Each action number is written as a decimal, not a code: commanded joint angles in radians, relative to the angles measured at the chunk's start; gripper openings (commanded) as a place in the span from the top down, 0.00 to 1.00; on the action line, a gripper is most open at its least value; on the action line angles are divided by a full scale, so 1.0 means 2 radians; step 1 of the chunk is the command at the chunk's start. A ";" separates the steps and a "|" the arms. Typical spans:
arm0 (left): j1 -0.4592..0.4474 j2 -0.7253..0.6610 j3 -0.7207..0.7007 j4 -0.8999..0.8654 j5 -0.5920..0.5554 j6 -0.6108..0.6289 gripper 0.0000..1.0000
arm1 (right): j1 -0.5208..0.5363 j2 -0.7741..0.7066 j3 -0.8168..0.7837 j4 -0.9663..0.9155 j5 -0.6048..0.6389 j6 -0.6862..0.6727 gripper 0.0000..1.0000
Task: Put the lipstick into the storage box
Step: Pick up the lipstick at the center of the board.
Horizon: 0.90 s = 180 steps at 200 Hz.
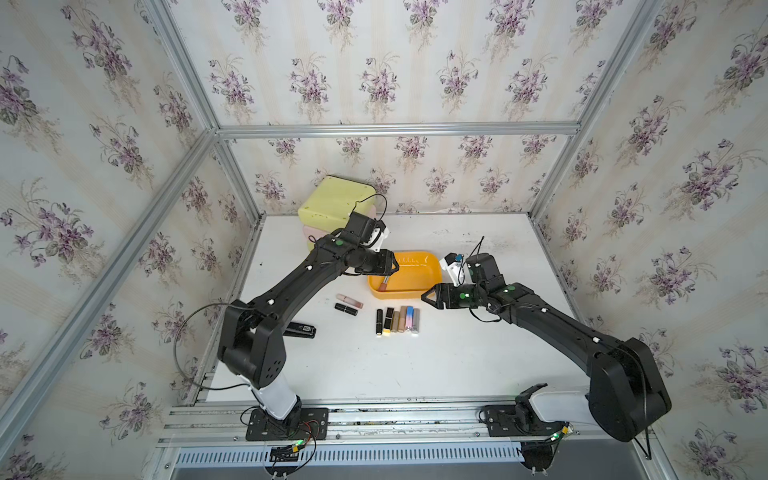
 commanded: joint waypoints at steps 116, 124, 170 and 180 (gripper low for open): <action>0.001 -0.288 -0.276 0.086 -0.027 -0.033 0.00 | 0.106 0.031 0.013 -0.074 0.146 0.071 0.31; 0.001 -0.295 -0.290 0.091 -0.028 -0.036 0.00 | 0.107 0.037 0.011 -0.074 0.152 0.072 0.33; 0.001 -0.350 -0.353 0.089 -0.056 -0.054 0.00 | 0.125 0.072 0.009 -0.067 0.176 0.079 0.45; 0.001 -0.363 -0.361 0.083 -0.061 -0.055 0.00 | 0.126 0.077 0.009 -0.065 0.179 0.080 0.47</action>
